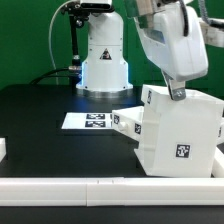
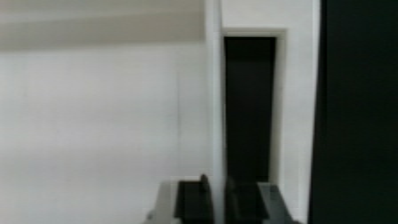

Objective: Assemble drawer

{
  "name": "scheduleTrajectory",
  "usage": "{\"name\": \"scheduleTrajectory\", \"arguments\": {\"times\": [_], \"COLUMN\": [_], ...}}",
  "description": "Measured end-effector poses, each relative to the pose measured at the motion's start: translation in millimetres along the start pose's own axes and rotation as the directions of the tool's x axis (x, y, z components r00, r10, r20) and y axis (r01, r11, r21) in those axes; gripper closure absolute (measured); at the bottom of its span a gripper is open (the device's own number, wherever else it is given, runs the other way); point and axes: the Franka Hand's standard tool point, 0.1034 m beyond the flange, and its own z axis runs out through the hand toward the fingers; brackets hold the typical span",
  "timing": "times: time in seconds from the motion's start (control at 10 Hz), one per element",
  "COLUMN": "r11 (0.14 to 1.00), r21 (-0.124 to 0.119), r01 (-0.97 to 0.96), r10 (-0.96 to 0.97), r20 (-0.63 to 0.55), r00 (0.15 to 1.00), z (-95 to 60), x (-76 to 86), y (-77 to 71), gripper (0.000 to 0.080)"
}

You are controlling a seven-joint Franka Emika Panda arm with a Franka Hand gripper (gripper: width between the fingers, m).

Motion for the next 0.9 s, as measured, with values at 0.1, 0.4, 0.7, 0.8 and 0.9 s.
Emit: {"name": "scheduleTrajectory", "arguments": {"times": [0.1, 0.4, 0.7, 0.8, 0.9], "r11": [1.000, 0.997, 0.997, 0.997, 0.997], "r21": [0.008, 0.071, 0.070, 0.070, 0.071], "r01": [0.013, 0.039, 0.042, 0.043, 0.042], "r10": [-0.013, -0.037, -0.040, -0.042, -0.041], "r20": [0.002, -0.018, -0.019, -0.019, -0.019], "r00": [1.000, 0.999, 0.999, 0.999, 0.999], "z": [3.3, 9.3, 9.0, 9.0, 9.4], "x": [-1.6, -0.7, 0.2, 0.2, 0.7], "y": [-9.7, -28.3, -28.1, -28.1, -28.7], "gripper": [0.0768, 0.0768, 0.0768, 0.0768, 0.0768]}}
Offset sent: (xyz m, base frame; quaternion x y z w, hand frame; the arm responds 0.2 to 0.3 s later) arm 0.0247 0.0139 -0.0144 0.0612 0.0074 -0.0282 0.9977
